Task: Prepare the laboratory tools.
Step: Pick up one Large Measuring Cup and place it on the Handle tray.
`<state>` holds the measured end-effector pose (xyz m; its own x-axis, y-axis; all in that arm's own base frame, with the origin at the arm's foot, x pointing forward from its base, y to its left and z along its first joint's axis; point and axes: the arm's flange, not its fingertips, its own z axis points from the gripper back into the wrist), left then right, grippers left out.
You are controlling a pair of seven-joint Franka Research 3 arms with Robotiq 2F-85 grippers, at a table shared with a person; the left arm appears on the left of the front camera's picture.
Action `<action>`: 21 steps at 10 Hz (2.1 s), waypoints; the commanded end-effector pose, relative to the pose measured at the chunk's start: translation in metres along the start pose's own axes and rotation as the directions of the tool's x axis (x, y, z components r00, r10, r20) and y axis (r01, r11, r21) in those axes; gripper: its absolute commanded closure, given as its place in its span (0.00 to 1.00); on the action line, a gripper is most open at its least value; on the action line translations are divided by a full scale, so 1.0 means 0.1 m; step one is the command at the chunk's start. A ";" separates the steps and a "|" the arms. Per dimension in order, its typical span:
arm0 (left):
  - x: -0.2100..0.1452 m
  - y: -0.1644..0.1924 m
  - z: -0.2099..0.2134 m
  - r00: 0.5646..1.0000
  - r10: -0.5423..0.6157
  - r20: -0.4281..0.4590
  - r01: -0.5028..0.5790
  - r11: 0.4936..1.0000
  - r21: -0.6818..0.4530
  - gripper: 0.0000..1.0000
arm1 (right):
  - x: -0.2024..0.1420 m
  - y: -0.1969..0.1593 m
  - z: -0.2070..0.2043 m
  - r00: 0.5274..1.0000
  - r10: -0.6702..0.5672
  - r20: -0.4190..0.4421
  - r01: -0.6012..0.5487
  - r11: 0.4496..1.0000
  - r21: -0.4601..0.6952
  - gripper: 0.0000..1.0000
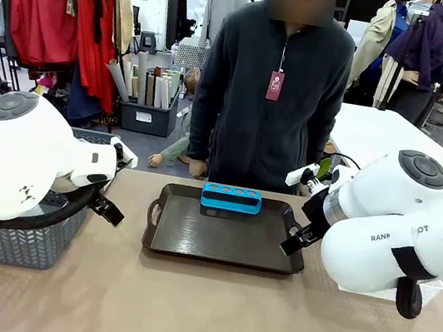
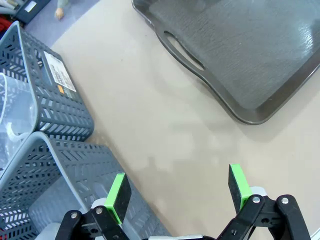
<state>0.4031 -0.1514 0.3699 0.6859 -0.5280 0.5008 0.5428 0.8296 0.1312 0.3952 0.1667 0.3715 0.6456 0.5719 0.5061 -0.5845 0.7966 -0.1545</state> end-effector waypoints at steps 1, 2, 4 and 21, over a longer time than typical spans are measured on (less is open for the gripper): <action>0.00 0.00 0.00 1.000 0.000 0.000 0.000 1.000 0.000 0.00 | 0.00 0.00 0.00 1.000 -0.001 0.000 0.001 1.000 0.000 0.00; 0.00 0.00 0.00 1.000 0.000 0.000 0.000 1.000 0.000 0.00 | 0.00 0.00 0.00 1.000 -0.001 0.000 0.001 1.000 0.000 0.00; 0.00 0.00 0.00 1.000 0.000 0.000 0.000 1.000 0.000 0.00 | 0.00 0.00 0.00 1.000 -0.001 0.000 0.001 1.000 0.000 0.00; -0.46 -0.07 0.77 0.927 -0.326 0.186 0.346 0.934 -0.087 0.00 | 0.43 -0.01 0.55 0.998 0.019 -0.053 -0.005 0.968 0.249 0.00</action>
<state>0.3837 -0.1651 0.4344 0.4032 -0.7155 0.5705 0.7544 0.6128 0.2354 0.3883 0.1855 0.4327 0.6776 0.5860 0.4443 -0.6669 0.7443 0.0354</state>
